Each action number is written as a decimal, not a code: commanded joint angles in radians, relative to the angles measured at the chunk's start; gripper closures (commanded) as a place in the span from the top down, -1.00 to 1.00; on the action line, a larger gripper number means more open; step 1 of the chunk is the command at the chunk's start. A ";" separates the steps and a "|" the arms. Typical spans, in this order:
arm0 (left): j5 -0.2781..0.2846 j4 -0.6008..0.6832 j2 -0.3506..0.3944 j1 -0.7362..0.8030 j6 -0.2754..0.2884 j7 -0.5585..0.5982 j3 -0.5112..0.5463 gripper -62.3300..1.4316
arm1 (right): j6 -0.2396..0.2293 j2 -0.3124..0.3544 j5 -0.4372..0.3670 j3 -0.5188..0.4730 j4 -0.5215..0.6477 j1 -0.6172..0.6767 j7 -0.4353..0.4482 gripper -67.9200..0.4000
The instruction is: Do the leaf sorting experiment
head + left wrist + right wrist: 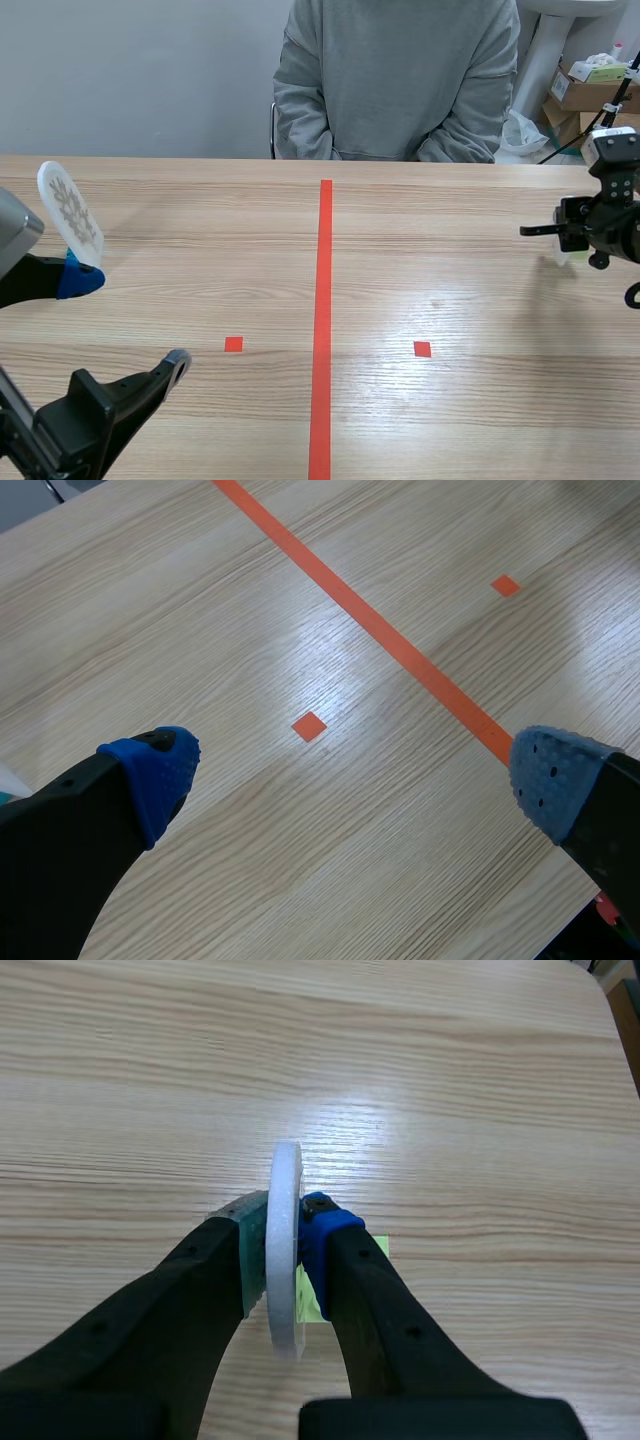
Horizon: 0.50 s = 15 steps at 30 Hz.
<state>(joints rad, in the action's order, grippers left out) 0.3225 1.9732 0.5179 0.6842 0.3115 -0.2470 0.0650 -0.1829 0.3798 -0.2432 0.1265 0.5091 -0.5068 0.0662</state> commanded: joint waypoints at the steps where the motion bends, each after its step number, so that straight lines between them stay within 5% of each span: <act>1: 0.007 0.005 -0.007 -0.003 -0.003 0.010 -0.005 1.00 | 0.012 0.000 -0.003 0.001 0.031 -0.003 0.015 -0.93; 15: 0.007 0.005 -0.007 -0.003 -0.003 0.010 -0.005 1.00 | 0.030 0.000 -0.002 0.001 0.031 0.019 -0.008 -0.76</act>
<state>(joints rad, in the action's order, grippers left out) 0.3225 1.9724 0.5179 0.6842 0.3115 -0.2470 0.0650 -0.1566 0.3603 -0.2436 0.1265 0.5114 -0.4721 0.0563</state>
